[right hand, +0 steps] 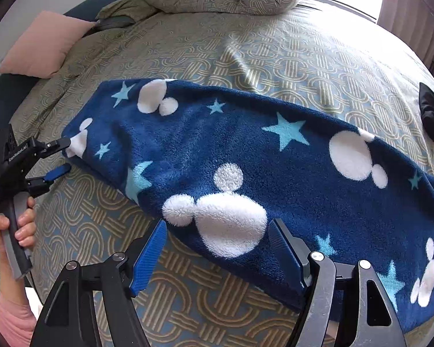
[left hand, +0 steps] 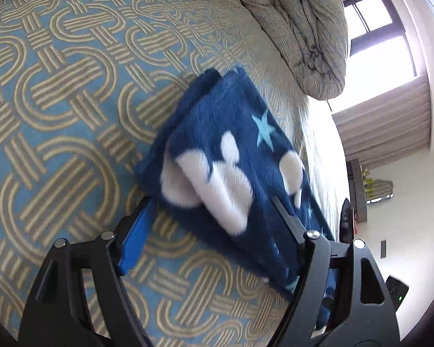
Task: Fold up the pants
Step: 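Grasp the pants edge with the left gripper while the right gripper presses the fabric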
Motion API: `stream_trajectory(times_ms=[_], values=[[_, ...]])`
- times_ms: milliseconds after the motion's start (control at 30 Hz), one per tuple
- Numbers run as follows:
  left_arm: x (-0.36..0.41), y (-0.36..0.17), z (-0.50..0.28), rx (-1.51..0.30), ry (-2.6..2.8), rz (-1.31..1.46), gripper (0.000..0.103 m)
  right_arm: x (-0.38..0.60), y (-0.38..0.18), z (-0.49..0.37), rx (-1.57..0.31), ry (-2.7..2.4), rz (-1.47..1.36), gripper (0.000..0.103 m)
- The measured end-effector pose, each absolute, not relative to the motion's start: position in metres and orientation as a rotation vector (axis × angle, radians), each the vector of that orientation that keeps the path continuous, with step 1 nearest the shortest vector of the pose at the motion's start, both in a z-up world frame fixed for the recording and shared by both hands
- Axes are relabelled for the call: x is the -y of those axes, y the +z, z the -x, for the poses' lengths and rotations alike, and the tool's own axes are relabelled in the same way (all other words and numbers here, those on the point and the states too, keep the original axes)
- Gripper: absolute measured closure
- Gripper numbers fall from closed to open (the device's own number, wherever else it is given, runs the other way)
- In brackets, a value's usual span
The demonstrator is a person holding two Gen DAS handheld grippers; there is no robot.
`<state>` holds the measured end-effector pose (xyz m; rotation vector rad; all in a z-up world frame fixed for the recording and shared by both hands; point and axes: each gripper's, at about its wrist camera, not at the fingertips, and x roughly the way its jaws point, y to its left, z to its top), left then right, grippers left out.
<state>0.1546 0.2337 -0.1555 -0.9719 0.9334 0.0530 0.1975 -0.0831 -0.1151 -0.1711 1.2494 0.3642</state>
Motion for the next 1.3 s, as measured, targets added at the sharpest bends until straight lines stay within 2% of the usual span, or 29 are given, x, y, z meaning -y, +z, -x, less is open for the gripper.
stream_trajectory(times_ms=[100,167,300,333,667,833,1300], values=[[-0.237,-0.157,-0.163,-0.916,0.064,0.981,0.029,0.083,-0.118,-0.203,-1.261,0.355,0.147,0.029],[-0.236,-0.157,-0.167,-0.912,0.072,0.965,0.035,0.082,-0.121,-0.208,-1.266,0.346,0.150,0.029],[-0.230,-0.154,-0.174,-0.930,0.087,0.873,0.063,0.080,-0.127,-0.216,-1.270,0.334,0.155,0.029],[-0.228,-0.154,-0.176,-0.936,0.085,0.852,0.067,0.080,-0.129,-0.218,-1.274,0.331,0.151,0.029],[-0.215,-0.138,-0.183,-0.930,0.093,0.671,0.075,0.080,-0.140,-0.231,-1.297,0.323,0.118,0.029],[-0.213,-0.127,-0.183,-0.889,0.073,0.632,0.083,0.081,-0.142,-0.234,-1.303,0.323,0.114,0.029],[-0.211,-0.111,-0.184,-0.880,0.064,0.600,0.084,0.084,-0.148,-0.235,-1.313,0.351,0.102,0.029]])
